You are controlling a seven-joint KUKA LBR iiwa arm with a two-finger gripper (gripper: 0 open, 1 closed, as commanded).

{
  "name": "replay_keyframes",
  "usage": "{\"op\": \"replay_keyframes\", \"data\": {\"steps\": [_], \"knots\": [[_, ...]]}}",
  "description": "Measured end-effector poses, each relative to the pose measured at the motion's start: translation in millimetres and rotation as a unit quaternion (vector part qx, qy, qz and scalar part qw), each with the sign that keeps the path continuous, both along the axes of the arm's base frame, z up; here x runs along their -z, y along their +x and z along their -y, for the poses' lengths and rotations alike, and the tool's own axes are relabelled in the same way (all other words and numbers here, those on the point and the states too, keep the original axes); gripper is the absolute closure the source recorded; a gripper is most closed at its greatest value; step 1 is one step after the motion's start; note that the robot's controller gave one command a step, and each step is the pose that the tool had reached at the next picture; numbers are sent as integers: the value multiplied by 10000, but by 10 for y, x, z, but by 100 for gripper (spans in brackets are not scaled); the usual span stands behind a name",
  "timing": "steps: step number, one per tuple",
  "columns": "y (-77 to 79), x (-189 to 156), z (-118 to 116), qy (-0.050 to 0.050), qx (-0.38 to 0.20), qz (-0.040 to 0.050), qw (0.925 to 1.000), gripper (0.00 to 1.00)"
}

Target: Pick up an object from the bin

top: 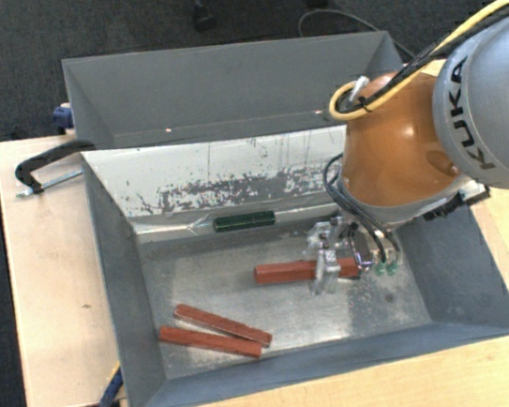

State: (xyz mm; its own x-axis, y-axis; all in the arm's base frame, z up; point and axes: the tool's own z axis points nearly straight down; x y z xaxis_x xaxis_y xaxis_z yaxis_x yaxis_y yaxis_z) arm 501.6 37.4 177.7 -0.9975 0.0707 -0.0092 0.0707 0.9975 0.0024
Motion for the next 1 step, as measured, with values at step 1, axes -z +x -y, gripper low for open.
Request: {"op": "replay_keyframes", "data": {"steps": [1], "knots": [[17, -143, -6, -1, -2, -13, 10000, 100]]}}
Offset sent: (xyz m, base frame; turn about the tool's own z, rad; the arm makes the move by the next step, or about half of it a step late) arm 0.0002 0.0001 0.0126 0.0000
